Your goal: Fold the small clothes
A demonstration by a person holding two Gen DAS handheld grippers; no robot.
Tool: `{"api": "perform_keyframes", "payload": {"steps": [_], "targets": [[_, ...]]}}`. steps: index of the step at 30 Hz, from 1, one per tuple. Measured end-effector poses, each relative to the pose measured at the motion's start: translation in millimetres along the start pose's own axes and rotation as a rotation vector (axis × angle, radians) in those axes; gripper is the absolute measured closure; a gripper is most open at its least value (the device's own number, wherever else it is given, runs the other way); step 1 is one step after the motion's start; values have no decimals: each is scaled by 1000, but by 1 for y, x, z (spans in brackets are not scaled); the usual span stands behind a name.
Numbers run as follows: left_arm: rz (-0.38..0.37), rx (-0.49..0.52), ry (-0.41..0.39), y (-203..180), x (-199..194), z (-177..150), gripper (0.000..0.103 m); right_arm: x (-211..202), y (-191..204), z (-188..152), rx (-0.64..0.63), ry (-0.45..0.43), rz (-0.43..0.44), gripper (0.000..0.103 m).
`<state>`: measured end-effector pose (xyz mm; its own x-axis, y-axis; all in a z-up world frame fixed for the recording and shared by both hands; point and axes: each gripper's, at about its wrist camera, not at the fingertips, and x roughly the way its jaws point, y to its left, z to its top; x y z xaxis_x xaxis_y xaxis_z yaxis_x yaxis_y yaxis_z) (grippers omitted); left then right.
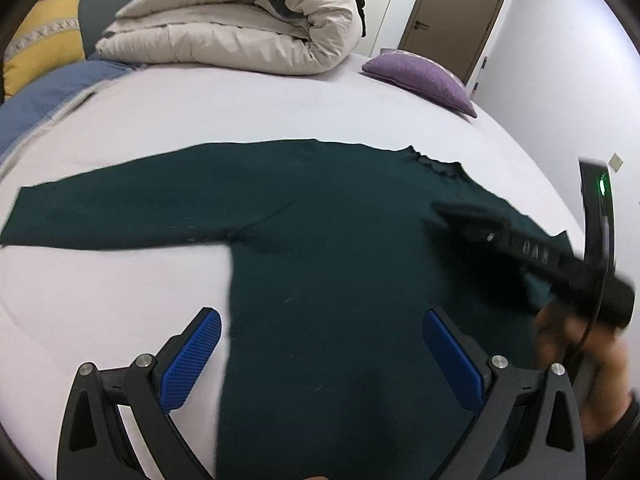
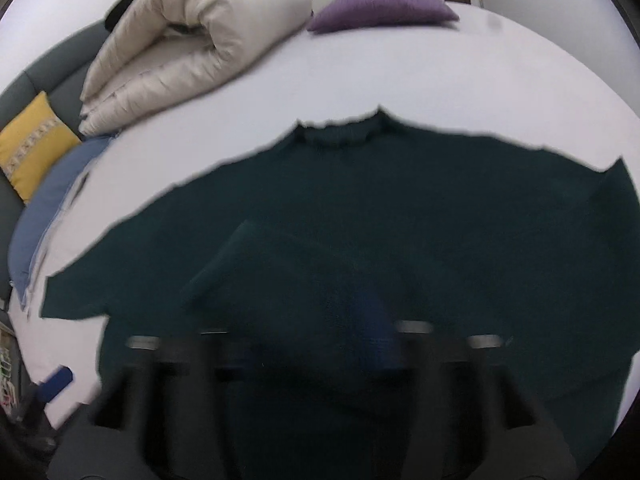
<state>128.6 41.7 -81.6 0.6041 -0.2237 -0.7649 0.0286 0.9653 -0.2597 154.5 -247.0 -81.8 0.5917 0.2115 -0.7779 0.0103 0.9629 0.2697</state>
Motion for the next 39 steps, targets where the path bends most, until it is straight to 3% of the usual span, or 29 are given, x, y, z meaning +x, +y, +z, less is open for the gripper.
{"api": "perform_keyframes", "payload": {"steps": [2, 5, 7, 11, 15, 18, 21, 25, 30, 34, 39], "targets": [[-27, 5, 9, -6, 7, 6, 0, 10, 12, -20, -3, -21, 29, 27], [-77, 35, 35, -26, 26, 17, 0, -12, 31, -35, -34, -60, 52, 26], [-116, 35, 60, -40, 40, 26, 0, -43, 17, -46, -6, -89, 78, 26], [-176, 36, 108, -69, 70, 40, 0, -101, -39, -68, 134, -115, 216, 26], [-170, 18, 176, -88, 100, 43, 6, -121, -75, -83, 166, -134, 184, 26], [-169, 8, 185, -95, 110, 47, 8, -121, -93, -86, 198, -137, 172, 26], [-162, -14, 198, -98, 115, 52, 22, -123, -110, -89, 249, -156, 181, 26], [-220, -70, 231, -99, 118, 55, 36, -126, -123, -93, 273, -176, 178, 26], [-251, -50, 254, -107, 118, 52, 50, -122, -131, -96, 286, -171, 171, 26], [-271, -86, 273, -100, 119, 53, 80, -119, -131, -94, 287, -173, 168, 26], [-282, -67, 279, -100, 118, 53, 92, -117, -131, -90, 283, -177, 162, 26]]}}
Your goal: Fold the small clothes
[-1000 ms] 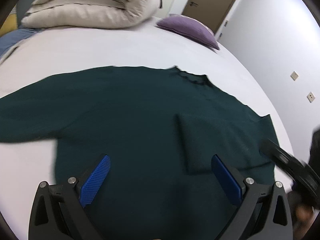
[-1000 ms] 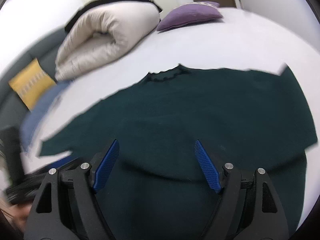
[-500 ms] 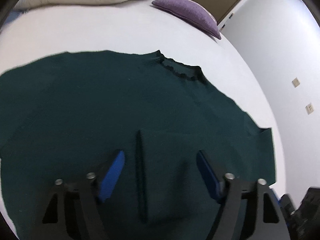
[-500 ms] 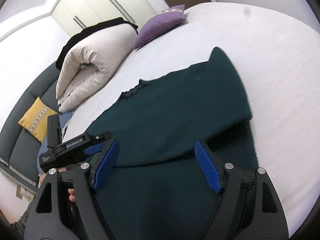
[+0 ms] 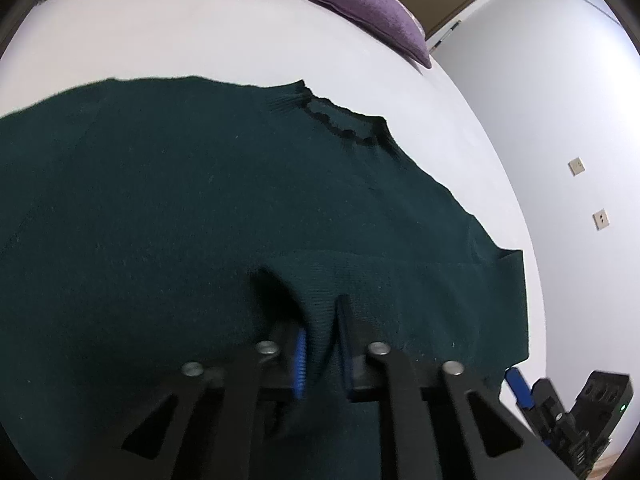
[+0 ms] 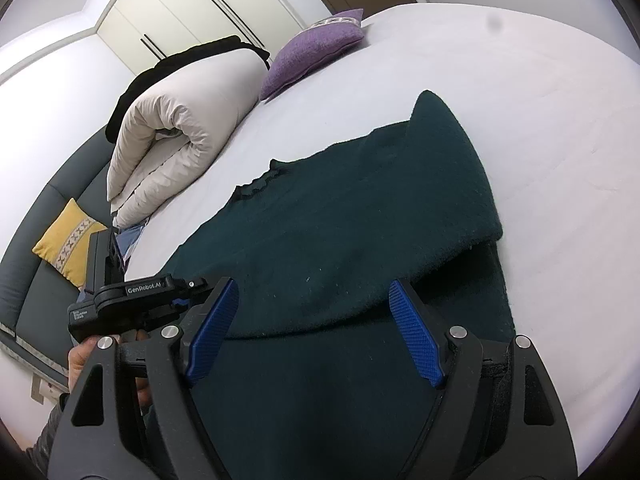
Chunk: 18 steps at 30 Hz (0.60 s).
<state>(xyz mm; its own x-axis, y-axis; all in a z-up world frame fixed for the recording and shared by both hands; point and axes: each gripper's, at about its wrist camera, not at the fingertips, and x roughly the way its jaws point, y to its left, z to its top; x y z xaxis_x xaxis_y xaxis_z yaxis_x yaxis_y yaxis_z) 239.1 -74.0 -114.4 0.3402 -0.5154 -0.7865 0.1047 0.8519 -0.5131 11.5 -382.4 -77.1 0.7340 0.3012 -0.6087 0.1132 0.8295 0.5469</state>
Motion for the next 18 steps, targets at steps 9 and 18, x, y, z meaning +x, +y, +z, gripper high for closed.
{"api": "perform_keyframes", "payload": {"steps": [9, 18], "targets": [[66, 116, -116, -5, -32, 15, 95, -6, -19, 19, 37, -46, -53, 26], [166, 155, -138, 19, -20, 18, 95, 16, -52, 71, 40, -47, -227, 31]]}}
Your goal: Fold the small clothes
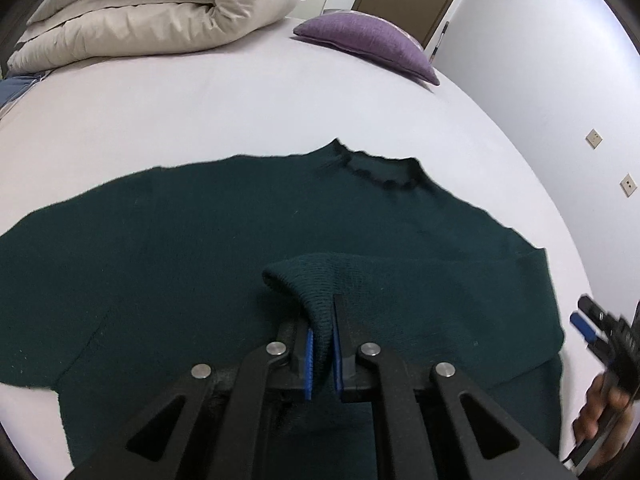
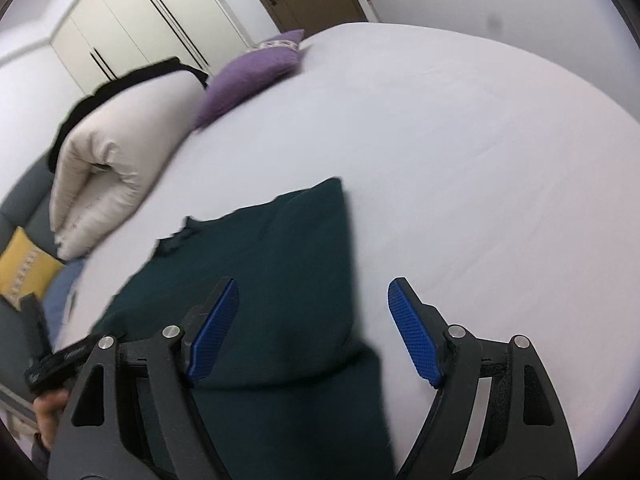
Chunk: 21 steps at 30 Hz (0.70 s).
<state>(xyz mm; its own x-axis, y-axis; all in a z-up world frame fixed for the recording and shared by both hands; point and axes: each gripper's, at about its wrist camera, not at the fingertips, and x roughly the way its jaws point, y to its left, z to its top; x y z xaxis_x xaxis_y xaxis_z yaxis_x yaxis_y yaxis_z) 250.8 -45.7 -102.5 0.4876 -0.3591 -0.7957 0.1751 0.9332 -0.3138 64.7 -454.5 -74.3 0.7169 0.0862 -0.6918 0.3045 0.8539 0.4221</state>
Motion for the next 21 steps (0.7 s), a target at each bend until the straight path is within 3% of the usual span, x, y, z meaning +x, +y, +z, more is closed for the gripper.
{"api": "perform_keyframes", "payload": {"steps": [5, 10, 15, 21], "targets": [[-21, 16, -55, 0, -6, 0, 95, 21, 0, 1, -49, 72, -53, 51], [30, 73, -129, -9, -11, 3, 95, 37, 4, -20, -125, 119, -108, 64], [61, 50, -97, 5, 10, -13, 94, 48, 14, -28, -233, 120, -171, 67], [51, 32, -128, 11, 3, -17, 94, 48, 3, -26, -187, 116, -140, 69]]}}
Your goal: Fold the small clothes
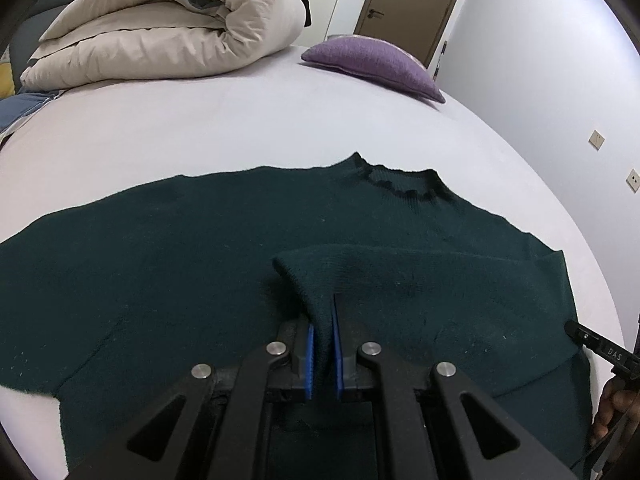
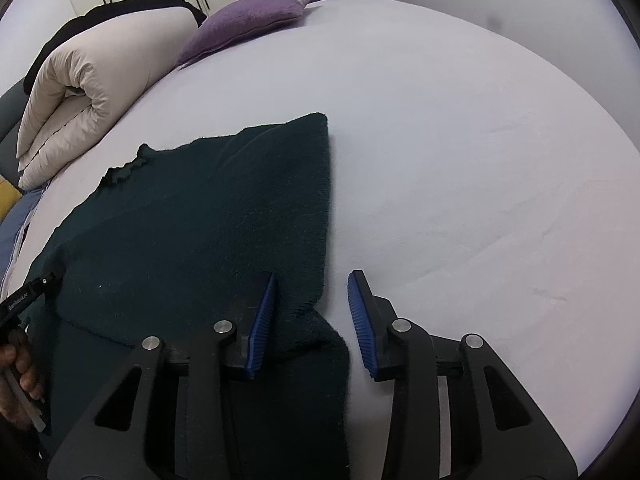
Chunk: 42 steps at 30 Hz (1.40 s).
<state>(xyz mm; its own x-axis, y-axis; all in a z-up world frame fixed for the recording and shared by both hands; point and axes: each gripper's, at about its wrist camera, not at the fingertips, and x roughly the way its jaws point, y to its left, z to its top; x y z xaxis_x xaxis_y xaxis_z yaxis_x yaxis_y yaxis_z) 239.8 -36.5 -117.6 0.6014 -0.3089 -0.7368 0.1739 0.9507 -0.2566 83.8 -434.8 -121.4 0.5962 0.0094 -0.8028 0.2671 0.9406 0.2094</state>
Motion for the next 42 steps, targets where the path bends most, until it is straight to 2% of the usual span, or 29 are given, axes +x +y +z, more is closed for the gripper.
{"api": "perform_keyframes", "payload": {"steps": [2, 5, 7, 10, 14, 18, 23, 24, 26, 28, 29, 30, 32, 35, 37, 40, 42], "targets": [[-1, -3, -3, 3, 0, -3, 94, -3, 3, 1, -1, 0, -14, 69], [-2, -5, -3, 5, 1, -7, 91, -11, -2, 10, 82, 1, 23, 68], [-5, -11, -3, 6, 2, -8, 90, -19, -9, 24, 137, -59, 49, 66], [-10, -14, -9, 7, 2, -9, 90, -7, -1, 50, 108, -62, 47, 66], [-24, -26, -13, 11, 3, -11, 89, 37, 7, 77, 67, -9, 15, 68], [-24, -24, -20, 12, 7, -14, 88, 61, 9, 86, -4, -28, -73, 69], [-57, -54, -11, 18, 10, -12, 85, 66, 2, 91, 32, -50, -73, 69], [-72, -63, -2, 20, 9, -9, 84, 64, 5, 91, 21, -52, -81, 66], [-68, -49, 14, 20, 2, -3, 72, 51, 5, 91, 48, -56, -102, 62], [-24, -51, -6, 25, -16, 0, 29, 27, -4, 84, 125, -88, -92, 60], [-6, -75, -44, 33, -31, 1, 21, 6, -4, 77, 167, -135, -40, 57], [-2, -99, -84, 42, -48, 2, 15, -8, -1, 70, 175, -159, -17, 48], [1, -119, -119, 61, -72, 3, 15, -33, 5, 56, 164, -187, 10, 45], [40, -196, -151, 114, -109, -6, 15, -62, 21, 24, 129, -170, 86, 45], [75, -301, -160, 166, -133, -20, 14, -74, 35, 2, 119, -138, 155, 45], [100, -512, -196, 247, -168, -49, 8, -91, 54, -32, 95, -108, 206, 45], [110, -644, -221, 295, -186, -67, 8, -98, 68, -54, 71, -83, 238, 45]]}}
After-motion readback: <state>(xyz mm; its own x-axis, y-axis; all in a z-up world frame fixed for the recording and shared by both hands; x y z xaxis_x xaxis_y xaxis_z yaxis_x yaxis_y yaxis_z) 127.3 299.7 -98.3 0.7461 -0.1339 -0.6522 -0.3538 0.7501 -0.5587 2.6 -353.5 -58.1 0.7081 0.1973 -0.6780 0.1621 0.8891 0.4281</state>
